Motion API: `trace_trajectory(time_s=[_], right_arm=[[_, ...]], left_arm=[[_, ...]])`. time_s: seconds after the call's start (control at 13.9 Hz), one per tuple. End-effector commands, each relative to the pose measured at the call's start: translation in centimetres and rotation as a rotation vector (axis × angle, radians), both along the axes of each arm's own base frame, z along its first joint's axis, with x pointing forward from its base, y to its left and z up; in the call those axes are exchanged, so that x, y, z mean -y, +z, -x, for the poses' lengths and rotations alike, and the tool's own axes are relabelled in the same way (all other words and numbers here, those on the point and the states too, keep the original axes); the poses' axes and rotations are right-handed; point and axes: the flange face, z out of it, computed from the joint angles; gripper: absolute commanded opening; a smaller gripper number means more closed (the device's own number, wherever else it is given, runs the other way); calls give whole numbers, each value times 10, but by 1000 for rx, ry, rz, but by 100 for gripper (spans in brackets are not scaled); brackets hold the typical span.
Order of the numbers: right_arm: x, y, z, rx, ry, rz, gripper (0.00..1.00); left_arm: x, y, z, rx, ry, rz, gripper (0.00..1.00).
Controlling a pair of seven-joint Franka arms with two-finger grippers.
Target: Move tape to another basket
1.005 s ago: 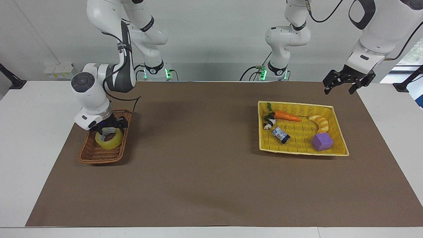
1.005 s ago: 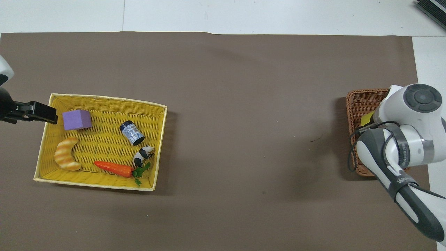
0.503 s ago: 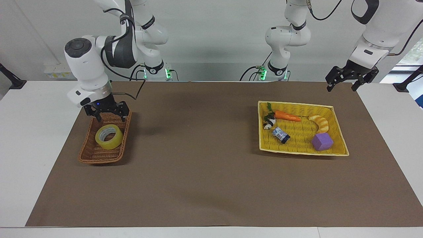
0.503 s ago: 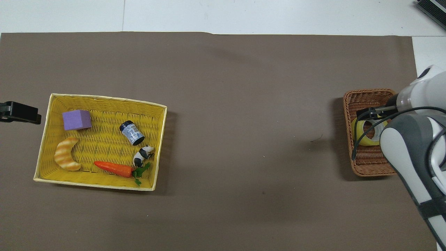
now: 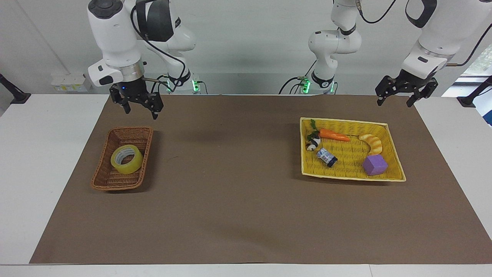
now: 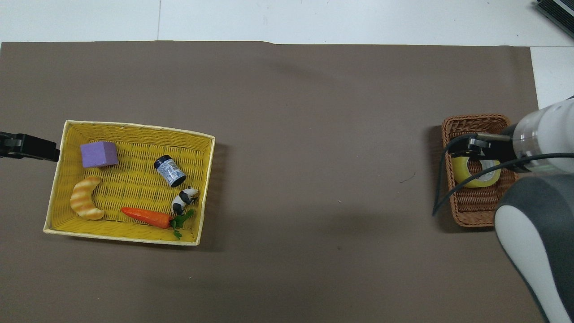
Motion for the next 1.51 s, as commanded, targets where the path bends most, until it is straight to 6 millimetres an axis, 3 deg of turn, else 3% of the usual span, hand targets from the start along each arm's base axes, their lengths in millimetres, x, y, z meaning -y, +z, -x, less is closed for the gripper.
trace_trajectory(time_s=[0.0, 0.07, 0.29, 0.43, 0.57, 0.79, 1.22, 1.44], right_arm=[[-8, 28, 13, 27, -52, -52, 100], [-5, 43, 15, 36, -52, -54, 100], [27, 93, 23, 25, -47, -52, 100], [57, 109, 29, 14, -39, -54, 100], [79, 108, 33, 2, -14, -52, 100], [97, 87, 47, -42, 36, -36, 100], [44, 75, 57, -56, 16, -51, 100], [51, 77, 48, -33, 79, -42, 100]], left_arm=[[-12, 6, 2, 6, 8, 7, 100], [-15, 6, 2, 6, 15, 5, 100], [-15, 6, 2, 6, 15, 5, 100], [-14, 6, 2, 6, 13, 5, 100], [-15, 6, 2, 6, 15, 5, 100], [-14, 6, 2, 6, 13, 5, 100], [-15, 6, 2, 6, 15, 5, 100], [-15, 6, 2, 6, 15, 5, 100]])
